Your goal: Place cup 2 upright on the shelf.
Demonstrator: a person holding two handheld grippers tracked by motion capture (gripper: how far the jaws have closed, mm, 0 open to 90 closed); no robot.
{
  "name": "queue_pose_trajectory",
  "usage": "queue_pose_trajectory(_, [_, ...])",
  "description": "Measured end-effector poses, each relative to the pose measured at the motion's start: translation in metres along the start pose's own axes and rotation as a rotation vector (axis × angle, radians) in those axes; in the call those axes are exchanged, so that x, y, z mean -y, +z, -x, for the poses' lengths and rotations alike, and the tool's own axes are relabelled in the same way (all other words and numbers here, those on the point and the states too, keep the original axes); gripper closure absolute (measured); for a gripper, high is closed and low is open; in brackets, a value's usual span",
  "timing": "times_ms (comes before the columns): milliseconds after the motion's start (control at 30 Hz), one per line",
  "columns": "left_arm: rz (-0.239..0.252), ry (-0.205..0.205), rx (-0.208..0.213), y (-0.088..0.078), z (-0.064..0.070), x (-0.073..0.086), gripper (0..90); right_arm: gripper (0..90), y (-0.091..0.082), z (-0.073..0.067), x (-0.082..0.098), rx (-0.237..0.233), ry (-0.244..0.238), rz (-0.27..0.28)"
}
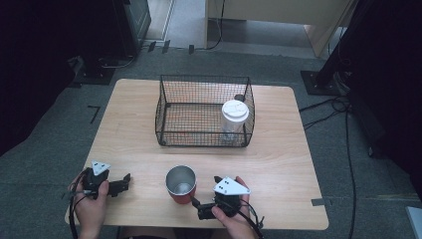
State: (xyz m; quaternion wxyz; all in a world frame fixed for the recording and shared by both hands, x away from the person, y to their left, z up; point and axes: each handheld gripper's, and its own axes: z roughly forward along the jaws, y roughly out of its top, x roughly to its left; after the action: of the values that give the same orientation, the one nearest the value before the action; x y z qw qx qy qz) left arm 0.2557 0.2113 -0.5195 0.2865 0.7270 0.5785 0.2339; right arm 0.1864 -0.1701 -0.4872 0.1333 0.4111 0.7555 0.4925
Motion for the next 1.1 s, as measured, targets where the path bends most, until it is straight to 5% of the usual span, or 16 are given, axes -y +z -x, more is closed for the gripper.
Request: queue_pose_trajectory(1100, [0.001, -0.002, 0.001, 0.0, 0.0, 0.0, 0.0, 0.0, 0.029, -0.028, -0.024, -0.103, -0.044, 0.012])
